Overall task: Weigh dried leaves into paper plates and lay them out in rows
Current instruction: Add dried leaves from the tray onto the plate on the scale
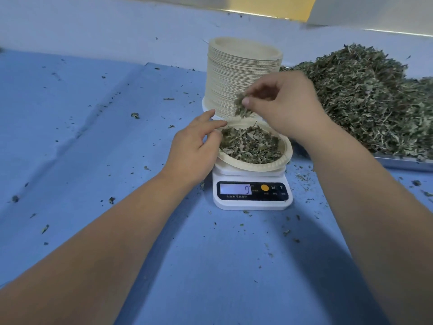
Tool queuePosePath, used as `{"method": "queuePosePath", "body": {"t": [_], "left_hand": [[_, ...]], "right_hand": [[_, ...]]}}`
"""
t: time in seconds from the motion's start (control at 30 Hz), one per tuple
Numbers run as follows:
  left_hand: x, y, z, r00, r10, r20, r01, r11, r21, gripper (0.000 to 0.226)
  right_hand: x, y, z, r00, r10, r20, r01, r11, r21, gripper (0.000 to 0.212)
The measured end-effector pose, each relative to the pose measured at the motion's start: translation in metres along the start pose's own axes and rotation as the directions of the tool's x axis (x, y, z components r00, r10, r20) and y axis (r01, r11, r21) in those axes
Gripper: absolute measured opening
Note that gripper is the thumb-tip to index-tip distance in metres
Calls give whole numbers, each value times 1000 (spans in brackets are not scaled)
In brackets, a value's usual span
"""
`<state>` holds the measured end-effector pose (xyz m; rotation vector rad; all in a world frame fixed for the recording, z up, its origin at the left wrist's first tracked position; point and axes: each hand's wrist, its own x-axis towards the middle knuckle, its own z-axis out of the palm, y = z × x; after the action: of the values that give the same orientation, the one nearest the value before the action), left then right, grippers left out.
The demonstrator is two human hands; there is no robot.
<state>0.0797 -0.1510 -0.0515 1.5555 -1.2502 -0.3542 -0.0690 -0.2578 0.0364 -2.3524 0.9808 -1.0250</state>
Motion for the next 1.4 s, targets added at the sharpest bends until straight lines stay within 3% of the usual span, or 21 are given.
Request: {"method": "queuePosePath", "body": {"t": [0.07, 0.13, 0.27, 0.33, 0.4, 0.67, 0.83, 0.93, 1.03, 1.2, 1.4], "left_hand": [[-1, 0, -1, 999, 25, 24, -25, 1000, 5, 37], [-2, 0, -2, 997, 50, 57, -51, 999, 19, 37], [-3, 1, 0, 993, 69, 97, -73, 997, 38, 37], [-2, 1, 0, 992, 69, 110, -77, 995, 67, 38], [-2, 1, 1, 991, 71, 113, -80, 994, 78, 38], [-3, 1, 0, 994, 34, 107, -39, 998, 43, 38], [-2, 1, -1, 987, 33, 154, -49, 994, 100, 38], [-3, 1, -1, 986, 44, 162, -59, 994, 92, 37], [-3, 0, -2, 991, 36, 132, -43, 998, 49, 36], [-2, 0, -2, 994, 17, 109, -22, 999, 45, 36], [-3, -1, 0, 994, 17, 110, -20, 999, 26, 35]], "right_hand": [[0, 7, -9, 990, 85, -116, -67, 986, 154, 8], [-1, 22, -23, 964, 130, -232, -93, 982, 162, 8], [-15, 67, -54, 906, 146, -398, -219, 965, -145, 13], [-23, 93, -58, 917, 229, -327, -330, 895, -299, 25], [-34, 111, -52, 923, 289, -256, -367, 863, -346, 32], [-50, 94, -31, 958, 83, -276, -166, 942, -291, 23], [-55, 57, -19, 999, -14, -29, 7, 974, -228, 36], [-56, 39, -17, 984, 26, 175, 14, 975, -222, 50], [-61, 30, -15, 957, 61, 284, 7, 973, -231, 50], [-61, 28, -10, 942, 84, 326, -7, 974, -228, 44], [-60, 37, -3, 988, 28, 153, -11, 994, -110, 19]]}}
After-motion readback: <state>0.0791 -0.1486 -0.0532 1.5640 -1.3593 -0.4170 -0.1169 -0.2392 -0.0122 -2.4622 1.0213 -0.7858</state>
